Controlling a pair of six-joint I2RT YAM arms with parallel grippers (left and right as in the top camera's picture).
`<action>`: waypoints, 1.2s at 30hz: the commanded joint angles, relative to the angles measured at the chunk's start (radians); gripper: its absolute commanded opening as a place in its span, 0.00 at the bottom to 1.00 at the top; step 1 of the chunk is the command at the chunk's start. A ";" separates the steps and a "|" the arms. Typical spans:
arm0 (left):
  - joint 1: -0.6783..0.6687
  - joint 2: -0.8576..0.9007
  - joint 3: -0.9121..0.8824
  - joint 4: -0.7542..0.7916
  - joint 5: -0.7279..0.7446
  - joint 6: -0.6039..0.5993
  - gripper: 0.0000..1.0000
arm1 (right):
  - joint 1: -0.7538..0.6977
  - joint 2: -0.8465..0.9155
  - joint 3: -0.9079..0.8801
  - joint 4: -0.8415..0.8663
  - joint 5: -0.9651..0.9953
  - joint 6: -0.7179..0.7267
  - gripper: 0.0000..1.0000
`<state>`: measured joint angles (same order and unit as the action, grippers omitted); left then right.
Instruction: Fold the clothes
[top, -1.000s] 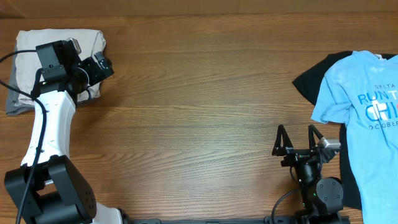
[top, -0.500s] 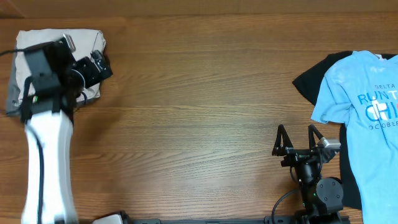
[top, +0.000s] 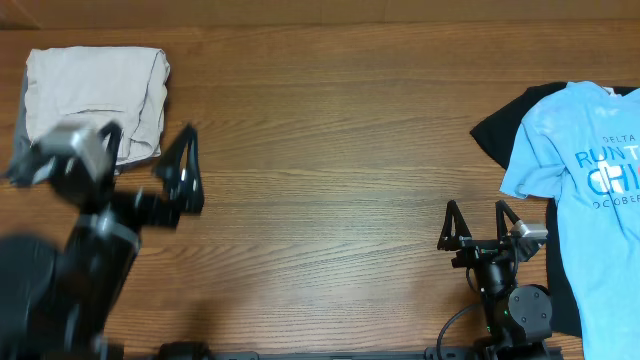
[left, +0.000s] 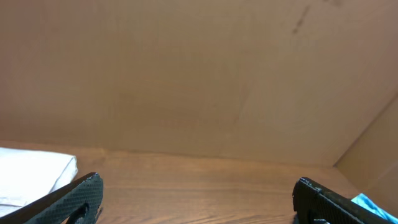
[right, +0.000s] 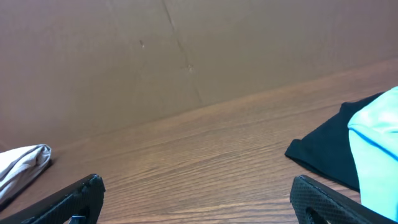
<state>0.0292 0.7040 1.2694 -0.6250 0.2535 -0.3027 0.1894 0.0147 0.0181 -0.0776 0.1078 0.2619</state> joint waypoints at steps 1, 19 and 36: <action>-0.010 -0.094 0.008 -0.072 -0.001 0.023 1.00 | -0.006 -0.012 -0.010 0.005 -0.005 -0.004 1.00; -0.010 -0.432 -0.585 -0.105 -0.003 0.019 1.00 | -0.006 -0.012 -0.010 0.005 -0.005 -0.004 1.00; -0.011 -0.645 -1.109 0.538 -0.075 0.019 1.00 | -0.006 -0.012 -0.010 0.005 -0.005 -0.004 1.00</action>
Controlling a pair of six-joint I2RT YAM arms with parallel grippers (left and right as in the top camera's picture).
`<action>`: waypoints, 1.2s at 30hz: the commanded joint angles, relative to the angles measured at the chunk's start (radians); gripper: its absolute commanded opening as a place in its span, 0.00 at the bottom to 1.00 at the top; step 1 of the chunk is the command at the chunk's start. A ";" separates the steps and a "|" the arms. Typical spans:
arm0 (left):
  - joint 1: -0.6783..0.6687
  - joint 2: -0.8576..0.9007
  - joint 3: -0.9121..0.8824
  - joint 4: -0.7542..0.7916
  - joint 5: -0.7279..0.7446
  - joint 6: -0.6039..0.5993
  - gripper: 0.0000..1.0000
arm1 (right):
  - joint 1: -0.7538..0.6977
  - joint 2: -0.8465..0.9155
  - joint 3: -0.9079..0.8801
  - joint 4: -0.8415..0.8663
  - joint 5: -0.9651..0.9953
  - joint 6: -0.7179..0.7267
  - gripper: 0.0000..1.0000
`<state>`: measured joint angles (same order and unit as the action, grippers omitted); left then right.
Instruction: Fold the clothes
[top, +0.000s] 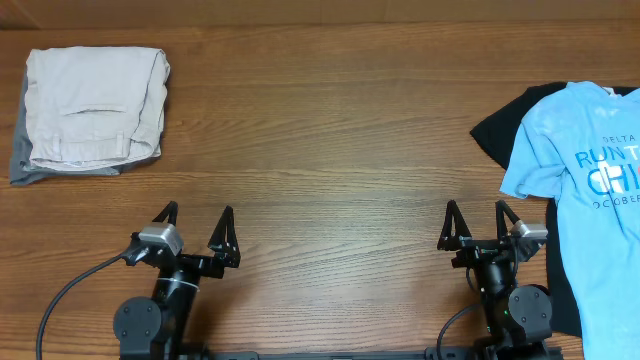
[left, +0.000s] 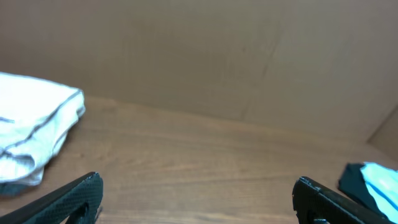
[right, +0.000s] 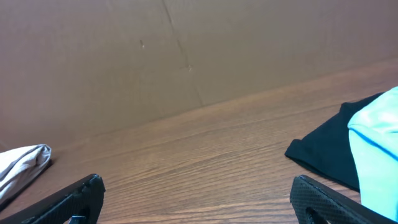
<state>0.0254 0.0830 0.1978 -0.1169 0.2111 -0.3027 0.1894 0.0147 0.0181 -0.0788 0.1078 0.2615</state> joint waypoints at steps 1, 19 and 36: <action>-0.007 -0.032 -0.056 0.047 -0.037 0.019 1.00 | -0.006 -0.012 -0.010 0.006 -0.005 -0.004 1.00; -0.048 -0.080 -0.186 0.100 -0.150 0.019 1.00 | -0.006 -0.012 -0.010 0.006 -0.005 -0.004 1.00; -0.049 -0.080 -0.193 0.042 -0.162 0.167 1.00 | -0.006 -0.012 -0.010 0.006 -0.005 -0.004 1.00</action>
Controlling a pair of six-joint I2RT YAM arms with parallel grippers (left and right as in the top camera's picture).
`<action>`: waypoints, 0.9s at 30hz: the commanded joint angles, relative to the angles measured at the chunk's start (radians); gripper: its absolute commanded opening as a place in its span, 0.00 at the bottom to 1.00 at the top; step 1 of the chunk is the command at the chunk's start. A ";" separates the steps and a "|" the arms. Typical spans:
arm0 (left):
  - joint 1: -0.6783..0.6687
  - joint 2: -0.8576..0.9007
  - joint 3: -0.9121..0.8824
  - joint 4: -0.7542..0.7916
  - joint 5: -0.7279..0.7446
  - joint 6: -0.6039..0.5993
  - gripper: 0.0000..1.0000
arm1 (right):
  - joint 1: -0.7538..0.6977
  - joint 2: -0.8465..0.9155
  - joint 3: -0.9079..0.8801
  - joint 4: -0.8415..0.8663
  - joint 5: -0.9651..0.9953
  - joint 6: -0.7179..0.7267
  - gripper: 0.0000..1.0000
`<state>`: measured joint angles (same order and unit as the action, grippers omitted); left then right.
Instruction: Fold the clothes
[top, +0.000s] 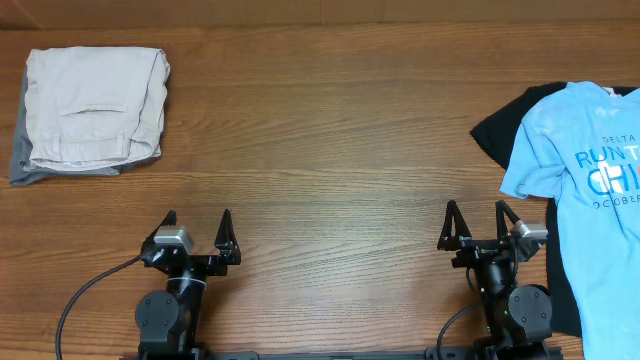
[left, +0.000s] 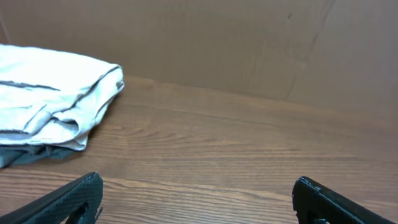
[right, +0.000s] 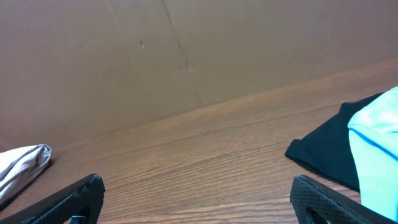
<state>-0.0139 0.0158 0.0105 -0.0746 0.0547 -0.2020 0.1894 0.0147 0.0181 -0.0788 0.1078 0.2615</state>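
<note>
A folded beige garment (top: 95, 98) lies on a grey one at the table's far left, also in the left wrist view (left: 53, 84). At the right edge a light blue printed T-shirt (top: 585, 170) lies spread over a black garment (top: 505, 125); both show in the right wrist view, blue (right: 376, 146) and black (right: 329, 152). My left gripper (top: 197, 232) rests open near the front edge at the left, nothing between its fingers (left: 71, 199). My right gripper (top: 478, 225) stands open at the front right, just left of the black garment, empty.
The wooden table (top: 330, 150) runs wide between the two piles. A brown cardboard wall (right: 186, 50) closes the far side. Cables trail from both arm bases at the front edge.
The left arm has settled slightly to the right and turned, so its camera now faces the folded beige pile. The right arm and all the clothes are unchanged.
At first the left arm was raised and blurred beside the folded beige pile at the far left. Then it sat low at the front edge, open and empty. Now it rests there, turned a little. The right arm stayed parked throughout.
</note>
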 joint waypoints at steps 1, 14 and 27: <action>-0.013 -0.013 -0.006 0.000 -0.005 0.090 1.00 | -0.006 -0.012 -0.010 0.006 -0.005 -0.004 1.00; -0.025 -0.012 -0.006 0.000 -0.014 0.150 1.00 | -0.006 -0.012 -0.010 0.006 -0.005 -0.004 1.00; -0.025 -0.012 -0.006 0.000 -0.014 0.150 1.00 | -0.006 -0.012 -0.010 0.006 -0.005 -0.004 1.00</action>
